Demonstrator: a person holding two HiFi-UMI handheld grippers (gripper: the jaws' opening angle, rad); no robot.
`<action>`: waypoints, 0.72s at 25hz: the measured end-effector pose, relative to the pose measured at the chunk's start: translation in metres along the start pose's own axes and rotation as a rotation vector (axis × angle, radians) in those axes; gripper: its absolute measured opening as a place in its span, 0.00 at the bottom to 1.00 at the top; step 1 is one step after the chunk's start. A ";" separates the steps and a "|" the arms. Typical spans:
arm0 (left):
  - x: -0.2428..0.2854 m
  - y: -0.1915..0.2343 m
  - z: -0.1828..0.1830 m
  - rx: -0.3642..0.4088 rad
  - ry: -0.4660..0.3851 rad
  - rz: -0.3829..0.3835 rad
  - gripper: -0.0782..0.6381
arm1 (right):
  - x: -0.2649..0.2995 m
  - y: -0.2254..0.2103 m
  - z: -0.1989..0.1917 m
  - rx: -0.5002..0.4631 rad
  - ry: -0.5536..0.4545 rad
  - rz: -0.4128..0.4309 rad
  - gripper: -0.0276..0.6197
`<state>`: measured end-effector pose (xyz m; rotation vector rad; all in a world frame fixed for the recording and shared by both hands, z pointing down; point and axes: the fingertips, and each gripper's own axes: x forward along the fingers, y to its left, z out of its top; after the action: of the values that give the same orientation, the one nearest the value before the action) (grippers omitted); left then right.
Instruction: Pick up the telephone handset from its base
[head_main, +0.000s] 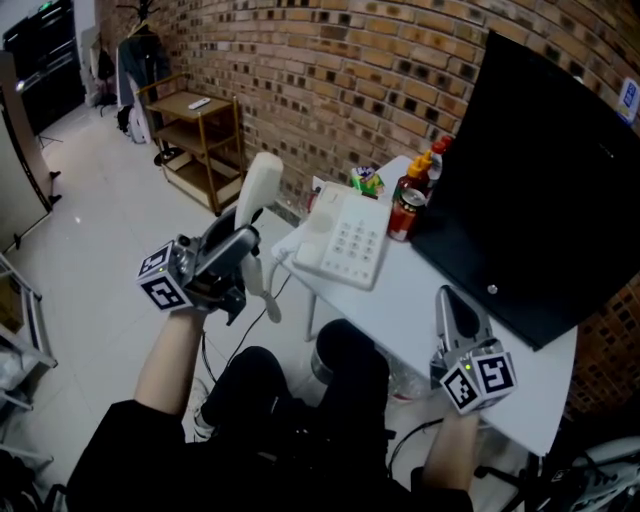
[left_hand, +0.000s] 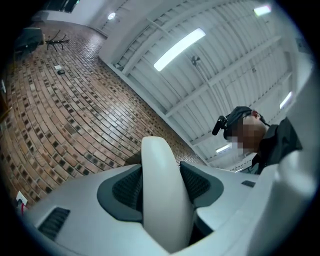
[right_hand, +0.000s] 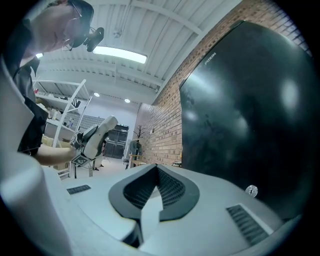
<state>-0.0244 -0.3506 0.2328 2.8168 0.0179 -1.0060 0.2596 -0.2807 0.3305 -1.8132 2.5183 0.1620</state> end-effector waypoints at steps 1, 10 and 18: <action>-0.001 0.000 0.002 0.000 -0.005 0.002 0.45 | 0.001 0.001 0.000 0.004 -0.001 0.004 0.06; -0.017 0.002 0.008 -0.031 -0.084 0.029 0.45 | 0.006 0.007 -0.001 -0.003 0.004 0.038 0.06; -0.020 0.005 0.006 -0.022 -0.069 0.039 0.45 | 0.012 0.003 -0.005 -0.002 0.011 0.034 0.05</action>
<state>-0.0437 -0.3556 0.2413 2.7501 -0.0335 -1.0873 0.2532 -0.2922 0.3349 -1.7784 2.5581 0.1566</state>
